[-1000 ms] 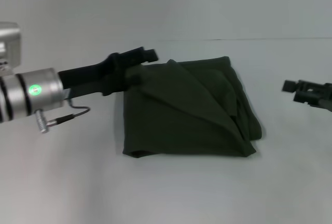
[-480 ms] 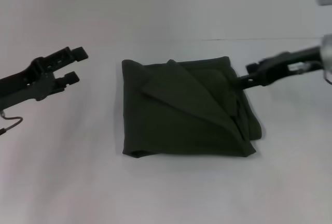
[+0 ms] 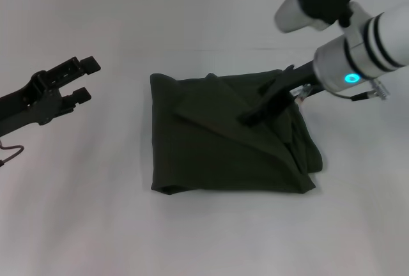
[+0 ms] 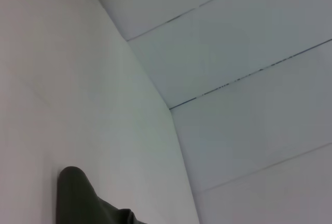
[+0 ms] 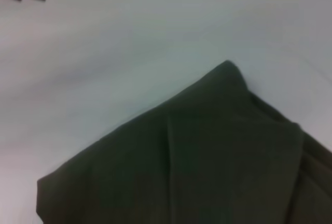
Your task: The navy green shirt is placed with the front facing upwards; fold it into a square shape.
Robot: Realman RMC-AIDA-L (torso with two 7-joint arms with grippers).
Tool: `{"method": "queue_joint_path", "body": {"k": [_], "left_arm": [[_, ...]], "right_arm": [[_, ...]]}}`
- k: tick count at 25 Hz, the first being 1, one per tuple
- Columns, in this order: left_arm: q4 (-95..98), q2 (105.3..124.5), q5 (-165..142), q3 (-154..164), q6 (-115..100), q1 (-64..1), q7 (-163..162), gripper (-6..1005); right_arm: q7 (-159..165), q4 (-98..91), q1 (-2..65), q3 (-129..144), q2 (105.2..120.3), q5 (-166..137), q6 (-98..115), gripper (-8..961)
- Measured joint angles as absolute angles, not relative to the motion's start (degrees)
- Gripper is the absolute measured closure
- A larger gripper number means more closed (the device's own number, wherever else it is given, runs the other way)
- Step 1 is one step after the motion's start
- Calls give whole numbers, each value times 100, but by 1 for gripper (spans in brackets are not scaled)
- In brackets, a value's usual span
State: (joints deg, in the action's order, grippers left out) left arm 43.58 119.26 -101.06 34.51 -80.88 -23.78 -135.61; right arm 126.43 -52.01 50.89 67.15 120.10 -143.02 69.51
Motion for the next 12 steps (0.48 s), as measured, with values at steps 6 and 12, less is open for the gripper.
{"method": "queue_joint_path", "body": {"k": [6,12], "left_arm": [[4353,11930,-10102,3412,-8061,-2368,-13557,65],[4331,11940,-10098,3393,-8065,-2365,-13554,65]], "right_arm": [[12832,-4943,5217,7235,12014,-14306,6766,89],[12847,-4696,5336,7443,12016,-14314,6663,88]]}}
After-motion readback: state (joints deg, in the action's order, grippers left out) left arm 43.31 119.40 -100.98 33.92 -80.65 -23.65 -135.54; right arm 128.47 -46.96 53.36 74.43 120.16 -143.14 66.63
